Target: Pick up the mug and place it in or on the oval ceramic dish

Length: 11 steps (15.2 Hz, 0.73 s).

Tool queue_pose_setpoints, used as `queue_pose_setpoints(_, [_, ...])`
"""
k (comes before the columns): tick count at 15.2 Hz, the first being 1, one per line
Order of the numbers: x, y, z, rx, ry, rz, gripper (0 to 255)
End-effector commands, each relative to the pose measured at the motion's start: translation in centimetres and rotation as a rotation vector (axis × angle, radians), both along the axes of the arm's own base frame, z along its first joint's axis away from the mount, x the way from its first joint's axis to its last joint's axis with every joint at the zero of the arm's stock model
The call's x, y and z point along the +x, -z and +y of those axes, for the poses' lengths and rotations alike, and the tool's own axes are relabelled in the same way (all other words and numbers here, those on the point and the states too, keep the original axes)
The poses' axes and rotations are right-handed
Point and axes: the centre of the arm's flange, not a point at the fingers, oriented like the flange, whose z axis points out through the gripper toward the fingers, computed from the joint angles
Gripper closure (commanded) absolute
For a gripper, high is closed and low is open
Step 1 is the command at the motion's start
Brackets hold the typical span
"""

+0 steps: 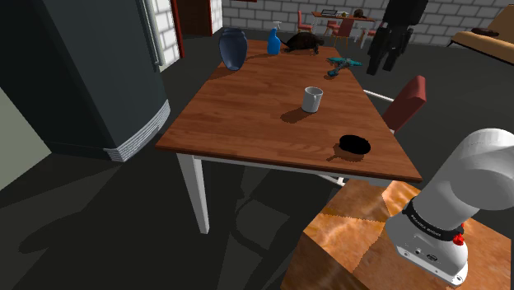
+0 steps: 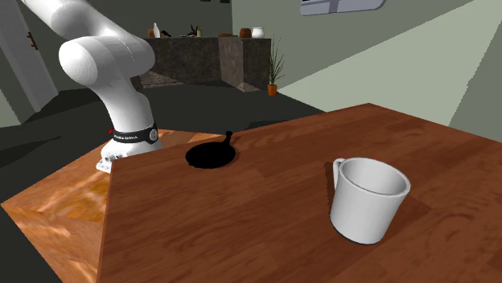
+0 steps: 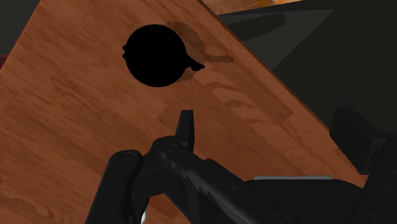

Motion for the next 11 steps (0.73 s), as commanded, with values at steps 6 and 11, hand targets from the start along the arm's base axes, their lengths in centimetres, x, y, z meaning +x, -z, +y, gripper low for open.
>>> queue_pose_setpoints(6, [3.8,3.4,-4.0,-0.001,0.002,-0.015,0])
queue_pose_setpoints(11, [7.7,6.7,-7.9,-0.002,0.005,-0.031,0])
